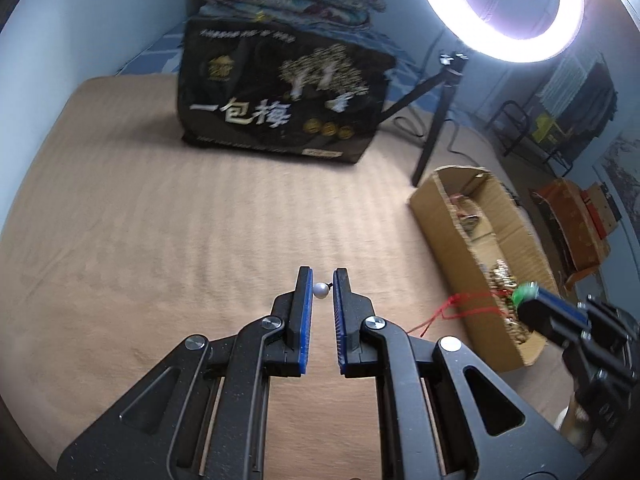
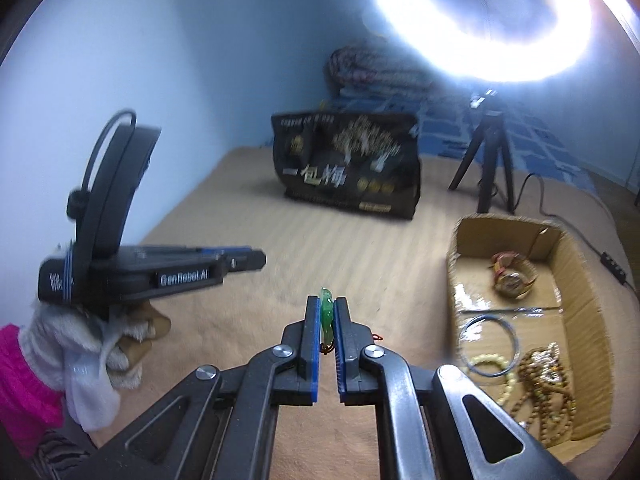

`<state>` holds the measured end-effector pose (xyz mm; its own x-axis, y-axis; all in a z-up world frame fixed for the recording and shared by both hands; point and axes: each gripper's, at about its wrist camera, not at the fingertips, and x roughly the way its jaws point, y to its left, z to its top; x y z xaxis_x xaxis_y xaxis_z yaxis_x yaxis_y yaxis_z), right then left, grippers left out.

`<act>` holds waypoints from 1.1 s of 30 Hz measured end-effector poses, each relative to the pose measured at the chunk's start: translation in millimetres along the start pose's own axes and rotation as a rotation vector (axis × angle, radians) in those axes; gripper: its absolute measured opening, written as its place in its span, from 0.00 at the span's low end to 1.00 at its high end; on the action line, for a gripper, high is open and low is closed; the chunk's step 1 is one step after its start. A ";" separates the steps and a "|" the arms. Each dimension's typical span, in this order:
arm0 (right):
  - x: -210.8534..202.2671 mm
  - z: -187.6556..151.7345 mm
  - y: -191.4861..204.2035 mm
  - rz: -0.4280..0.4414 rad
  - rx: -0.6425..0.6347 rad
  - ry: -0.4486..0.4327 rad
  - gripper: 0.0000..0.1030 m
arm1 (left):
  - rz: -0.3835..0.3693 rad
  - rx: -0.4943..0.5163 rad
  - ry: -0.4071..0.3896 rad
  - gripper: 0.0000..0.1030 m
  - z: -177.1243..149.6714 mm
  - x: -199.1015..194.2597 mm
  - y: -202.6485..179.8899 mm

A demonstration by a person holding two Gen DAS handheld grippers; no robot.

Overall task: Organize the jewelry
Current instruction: 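Carry the jade pendant and pearl into the box and open both tools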

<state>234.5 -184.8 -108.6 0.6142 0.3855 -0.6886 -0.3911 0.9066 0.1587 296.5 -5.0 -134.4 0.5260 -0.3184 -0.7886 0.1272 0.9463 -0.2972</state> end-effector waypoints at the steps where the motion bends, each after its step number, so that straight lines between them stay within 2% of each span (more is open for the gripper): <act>1: -5.1 0.0 -2.9 -0.004 0.005 -0.010 0.03 | -0.009 0.004 -0.004 0.08 0.7 -1.6 -5.2; 16: -67.6 5.0 -99.1 -0.138 0.168 -0.129 0.03 | -0.103 0.117 -0.018 0.08 1.4 3.0 -89.2; 26: -67.4 3.1 -152.0 -0.224 0.236 -0.134 0.03 | -0.171 0.194 0.012 0.08 -10.3 21.2 -150.9; 33: -58.5 0.7 -175.0 -0.230 0.281 -0.120 0.03 | -0.191 0.245 0.040 0.08 -22.7 35.7 -183.3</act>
<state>267.5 -365.8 -95.6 0.7461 0.1689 -0.6441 -0.0407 0.9771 0.2090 272.9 -191.1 -120.3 0.4403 -0.4889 -0.7530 0.4221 0.8530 -0.3070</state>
